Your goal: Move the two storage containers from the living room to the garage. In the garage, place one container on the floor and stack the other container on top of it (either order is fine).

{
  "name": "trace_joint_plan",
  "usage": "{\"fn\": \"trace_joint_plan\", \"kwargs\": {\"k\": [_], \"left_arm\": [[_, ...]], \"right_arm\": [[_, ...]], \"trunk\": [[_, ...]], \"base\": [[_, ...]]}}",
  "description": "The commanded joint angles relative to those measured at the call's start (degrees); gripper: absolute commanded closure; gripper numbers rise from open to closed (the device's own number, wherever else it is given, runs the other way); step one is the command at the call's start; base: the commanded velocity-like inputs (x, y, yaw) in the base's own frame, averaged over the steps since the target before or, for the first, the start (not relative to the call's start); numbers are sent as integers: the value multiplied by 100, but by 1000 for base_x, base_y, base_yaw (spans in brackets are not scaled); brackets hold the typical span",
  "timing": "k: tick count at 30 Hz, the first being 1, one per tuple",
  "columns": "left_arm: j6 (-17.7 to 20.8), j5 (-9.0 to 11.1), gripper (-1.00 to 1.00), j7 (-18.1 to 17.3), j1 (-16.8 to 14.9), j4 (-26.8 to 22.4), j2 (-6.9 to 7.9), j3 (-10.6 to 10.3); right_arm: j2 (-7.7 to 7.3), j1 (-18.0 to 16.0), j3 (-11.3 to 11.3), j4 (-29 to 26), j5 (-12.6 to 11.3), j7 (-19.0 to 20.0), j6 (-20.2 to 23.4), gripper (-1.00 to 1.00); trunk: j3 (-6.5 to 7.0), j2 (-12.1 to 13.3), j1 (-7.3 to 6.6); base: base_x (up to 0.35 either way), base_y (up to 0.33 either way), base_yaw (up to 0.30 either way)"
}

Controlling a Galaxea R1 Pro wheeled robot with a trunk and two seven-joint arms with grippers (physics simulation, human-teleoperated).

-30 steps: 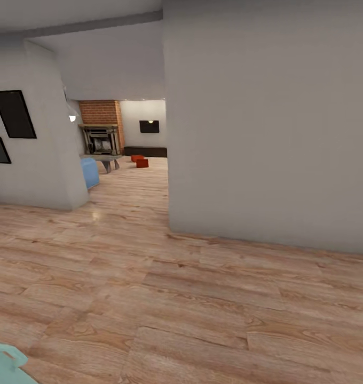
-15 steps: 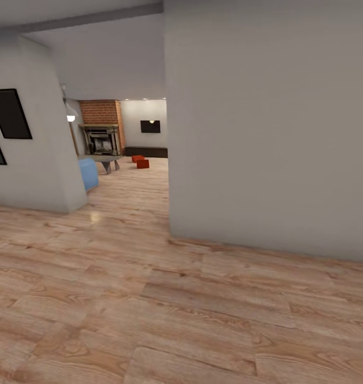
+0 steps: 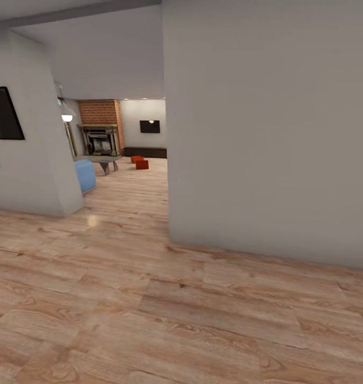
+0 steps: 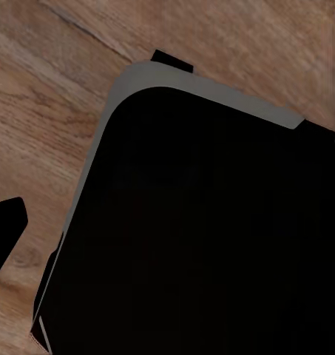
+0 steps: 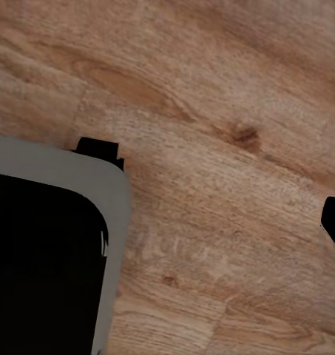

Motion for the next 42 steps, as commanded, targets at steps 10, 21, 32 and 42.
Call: {"fn": "trace_joint_plan", "kwargs": {"k": [10, 21, 32, 42], "left_arm": [[-8, 19, -100, 5, -1, -3, 0, 2], [-8, 19, -100, 5, -1, -3, 0, 2], [-8, 19, -100, 5, 2, -3, 0, 2], [-8, 19, -100, 5, 3, -3, 0, 2]], "right_arm": [[5, -7, 6, 17, 21, -18, -18, -100], [39, -7, 8, 17, 29, 2, -1, -100], [10, -7, 0, 17, 29, -9, -27, -100], [5, -7, -7, 17, 21, -13, -31, -100]], "trunk": [[-5, -2, 3], [-5, -2, 3], [-5, -2, 3], [-5, -2, 3]], "base": [[324, 0, 0], [324, 0, 0], [324, 0, 186], [324, 0, 268]]}}
